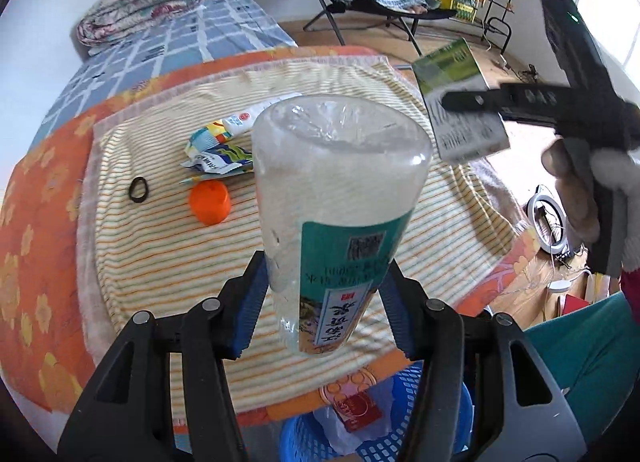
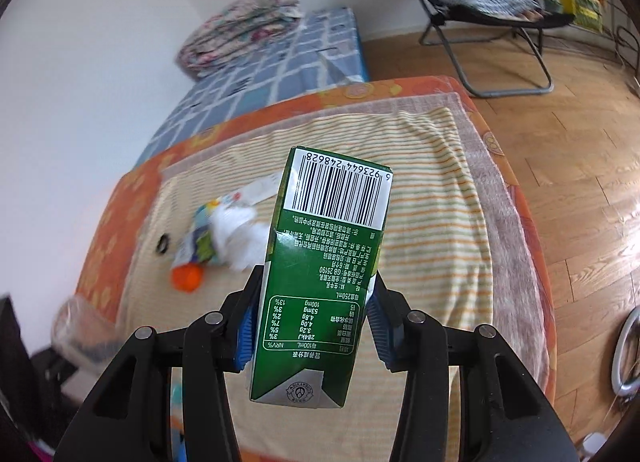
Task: Collect trash
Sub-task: 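Lift the bottle with the left tool while the right tool lifts the green milk carton, then release the bottle into the basket with the left tool while the right tool drops the carton in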
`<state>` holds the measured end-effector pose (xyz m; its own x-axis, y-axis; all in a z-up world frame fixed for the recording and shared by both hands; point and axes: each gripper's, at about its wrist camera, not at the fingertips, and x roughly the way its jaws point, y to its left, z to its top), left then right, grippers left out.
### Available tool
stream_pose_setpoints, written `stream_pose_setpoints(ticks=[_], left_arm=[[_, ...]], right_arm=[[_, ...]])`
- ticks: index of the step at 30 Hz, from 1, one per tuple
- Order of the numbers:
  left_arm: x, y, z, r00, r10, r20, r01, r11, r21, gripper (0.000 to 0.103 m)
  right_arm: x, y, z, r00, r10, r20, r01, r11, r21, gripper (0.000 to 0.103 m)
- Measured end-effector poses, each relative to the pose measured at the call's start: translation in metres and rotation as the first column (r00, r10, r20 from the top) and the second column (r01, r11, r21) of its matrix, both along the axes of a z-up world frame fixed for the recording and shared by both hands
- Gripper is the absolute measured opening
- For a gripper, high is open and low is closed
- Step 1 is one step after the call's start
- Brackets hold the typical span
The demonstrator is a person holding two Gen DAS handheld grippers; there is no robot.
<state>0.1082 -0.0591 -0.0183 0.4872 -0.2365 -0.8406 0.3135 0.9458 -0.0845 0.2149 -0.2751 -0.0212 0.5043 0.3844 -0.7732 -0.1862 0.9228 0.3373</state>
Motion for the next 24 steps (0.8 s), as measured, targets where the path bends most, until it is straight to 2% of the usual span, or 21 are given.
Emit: stream_pose_setpoints(ticks=[4, 15, 19, 24], left_arm=[[-0.024, 0.005, 0.013, 1.0, 0.0, 0.031, 0.0, 1.0, -0.002, 0.056], [-0.085, 0.009, 0.024, 0.999, -0.003, 0.053, 0.005, 0.999, -0.052, 0.056], [-0.101, 0.011, 0.019, 0.999, 0.008, 0.039, -0.005, 0.997, -0.077, 0.056], [-0.122, 0.016, 0.007, 1.0, 0.024, 0.01, -0.023, 0.996, -0.089, 0.056]], right_arm=[[-0.038, 0.008, 0.011, 0.997, 0.07, 0.043, -0.069, 0.997, -0.024, 0.046], [-0.134, 0.033, 0.013, 0.968, 0.227, 0.107, -0.221, 0.973, -0.068, 0.046], [-0.166, 0.041, 0.007, 0.956, 0.265, 0.127, -0.255, 0.963, -0.091, 0.046], [-0.194, 0.049, -0.011, 0.952, 0.29, 0.102, -0.281, 0.955, -0.092, 0.046]])
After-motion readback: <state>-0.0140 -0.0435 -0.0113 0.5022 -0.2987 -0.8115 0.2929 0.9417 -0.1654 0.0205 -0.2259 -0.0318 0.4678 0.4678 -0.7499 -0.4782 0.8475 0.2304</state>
